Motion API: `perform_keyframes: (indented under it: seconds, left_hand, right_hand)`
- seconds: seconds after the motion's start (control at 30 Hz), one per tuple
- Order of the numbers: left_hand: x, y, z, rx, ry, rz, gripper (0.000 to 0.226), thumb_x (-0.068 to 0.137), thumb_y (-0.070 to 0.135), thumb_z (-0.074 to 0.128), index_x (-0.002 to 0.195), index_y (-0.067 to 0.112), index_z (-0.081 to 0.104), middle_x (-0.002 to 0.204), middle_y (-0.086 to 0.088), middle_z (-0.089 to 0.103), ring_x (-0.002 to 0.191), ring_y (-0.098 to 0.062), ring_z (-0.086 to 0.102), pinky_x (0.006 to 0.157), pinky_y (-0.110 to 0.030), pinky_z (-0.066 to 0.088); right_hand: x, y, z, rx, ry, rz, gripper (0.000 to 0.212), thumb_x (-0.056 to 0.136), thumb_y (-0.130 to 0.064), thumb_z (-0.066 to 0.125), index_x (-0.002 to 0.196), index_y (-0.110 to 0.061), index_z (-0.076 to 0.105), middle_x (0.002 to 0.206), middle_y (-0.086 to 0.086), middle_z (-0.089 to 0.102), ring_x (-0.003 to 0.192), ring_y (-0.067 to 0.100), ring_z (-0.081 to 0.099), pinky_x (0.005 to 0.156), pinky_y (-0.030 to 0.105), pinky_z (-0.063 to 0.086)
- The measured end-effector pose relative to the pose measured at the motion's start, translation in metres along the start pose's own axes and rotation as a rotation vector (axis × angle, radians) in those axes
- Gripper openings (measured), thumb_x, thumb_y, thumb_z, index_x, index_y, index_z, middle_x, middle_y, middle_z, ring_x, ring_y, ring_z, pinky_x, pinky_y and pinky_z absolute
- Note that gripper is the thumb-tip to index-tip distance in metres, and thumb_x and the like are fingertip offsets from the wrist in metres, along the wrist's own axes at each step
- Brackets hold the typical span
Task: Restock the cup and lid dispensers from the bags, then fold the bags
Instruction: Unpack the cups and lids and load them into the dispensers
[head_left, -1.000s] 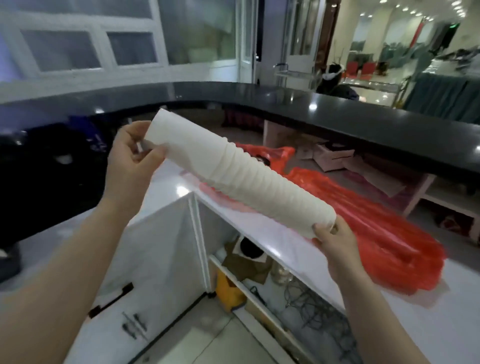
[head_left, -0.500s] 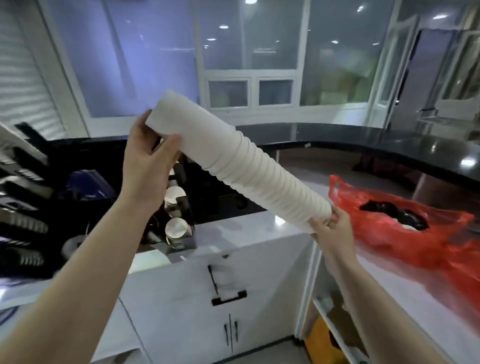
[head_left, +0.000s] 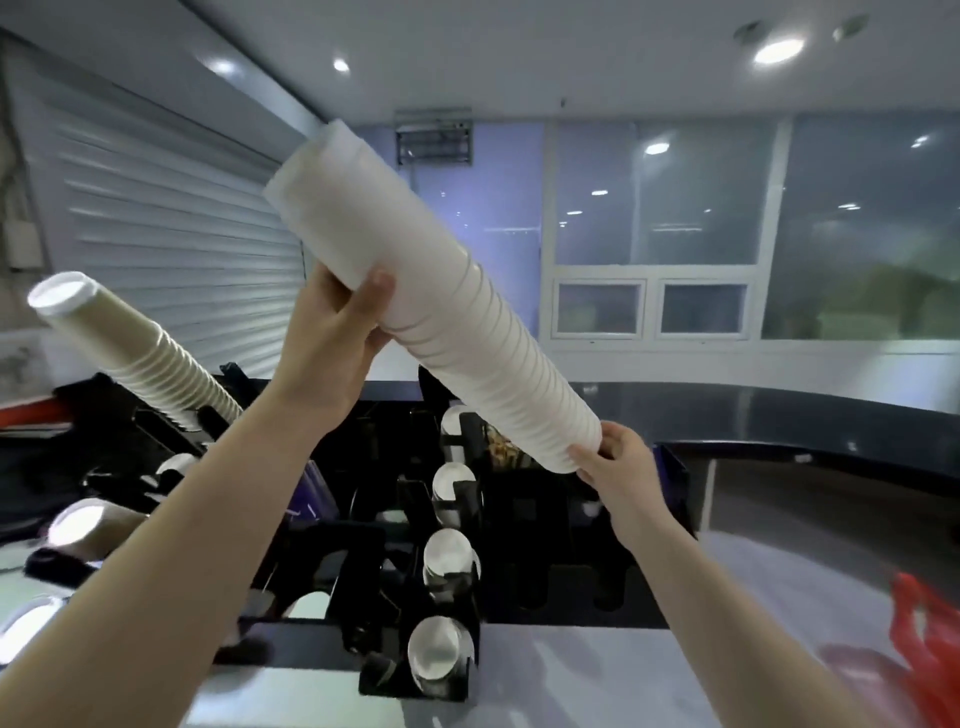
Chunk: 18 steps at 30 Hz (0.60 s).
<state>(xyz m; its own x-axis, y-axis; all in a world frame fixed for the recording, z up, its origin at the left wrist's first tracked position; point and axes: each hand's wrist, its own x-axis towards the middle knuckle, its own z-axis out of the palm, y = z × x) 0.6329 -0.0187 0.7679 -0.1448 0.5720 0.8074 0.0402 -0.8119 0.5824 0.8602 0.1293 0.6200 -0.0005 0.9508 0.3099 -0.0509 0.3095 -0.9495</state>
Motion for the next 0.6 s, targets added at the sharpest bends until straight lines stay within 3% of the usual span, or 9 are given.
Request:
perform_keyframes:
  seconds: [0.13, 0.23, 0.27, 0.37, 0.43, 0.6]
  left_hand:
    - [0.022, -0.015, 0.001, 0.105, 0.124, 0.089, 0.039, 0.077, 0.044, 0.058, 0.107, 0.022, 0.046, 0.091, 0.019, 0.065, 0.084, -0.001, 0.06, 0.07, -0.024, 0.05]
    - [0.033, -0.029, -0.006, 0.175, 0.243, 0.14, 0.038, 0.078, 0.046, 0.058, 0.106, 0.022, 0.046, 0.087, 0.02, 0.061, 0.084, -0.001, 0.055, 0.079, -0.034, 0.048]
    - [0.036, -0.034, -0.009, 0.197, 0.262, 0.146, 0.037, 0.079, 0.045, 0.059, 0.107, 0.023, 0.047, 0.09, 0.02, 0.061, 0.089, -0.003, 0.056, 0.085, -0.039, 0.049]
    - [0.043, -0.046, -0.02, 0.248, 0.291, 0.147, 0.038, 0.079, 0.046, 0.06, 0.109, 0.025, 0.05, 0.102, 0.015, 0.062, 0.103, -0.01, 0.056, 0.097, -0.055, 0.043]
    - [0.049, -0.051, -0.025, 0.27, 0.298, 0.133, 0.04, 0.078, 0.047, 0.061, 0.109, 0.024, 0.05, 0.106, 0.01, 0.061, 0.106, -0.013, 0.056, 0.099, -0.058, 0.042]
    - [0.075, -0.061, -0.036, 0.296, 0.33, 0.098, 0.039, 0.074, 0.05, 0.063, 0.102, 0.024, 0.054, 0.105, 0.001, 0.059, 0.103, -0.019, 0.055, 0.095, -0.061, 0.041]
  right_hand:
    - [0.049, -0.001, 0.036, 0.056, -0.101, 0.033, 0.044, 0.082, -0.007, 0.068, 0.123, -0.013, 0.054, 0.107, -0.003, 0.067, 0.093, 0.014, 0.065, 0.087, 0.038, 0.055]
    - [0.078, -0.006, 0.065, 0.268, -0.181, 0.145, 0.065, 0.087, -0.005, 0.063, 0.143, -0.005, 0.031, 0.122, 0.003, 0.056, 0.103, 0.018, 0.061, 0.091, 0.034, 0.051]
    - [0.086, -0.008, 0.073, 0.335, -0.211, 0.19, 0.059, 0.089, -0.004, 0.06, 0.141, -0.002, 0.033, 0.125, 0.008, 0.054, 0.105, 0.021, 0.061, 0.091, 0.035, 0.051]
    - [0.104, -0.012, 0.089, 0.406, -0.334, 0.235, 0.015, 0.089, 0.003, 0.05, 0.101, -0.002, 0.058, 0.111, 0.015, 0.062, 0.093, 0.023, 0.065, 0.077, 0.031, 0.054]
    - [0.114, -0.011, 0.098, 0.402, -0.364, 0.246, 0.016, 0.087, 0.005, 0.047, 0.09, -0.002, 0.061, 0.099, 0.014, 0.065, 0.086, 0.023, 0.064, 0.07, 0.028, 0.052]
    - [0.135, -0.008, 0.12, 0.423, -0.342, 0.352, 0.01, 0.087, 0.006, 0.051, 0.084, 0.002, 0.06, 0.093, 0.016, 0.063, 0.084, 0.027, 0.061, 0.08, 0.035, 0.053]
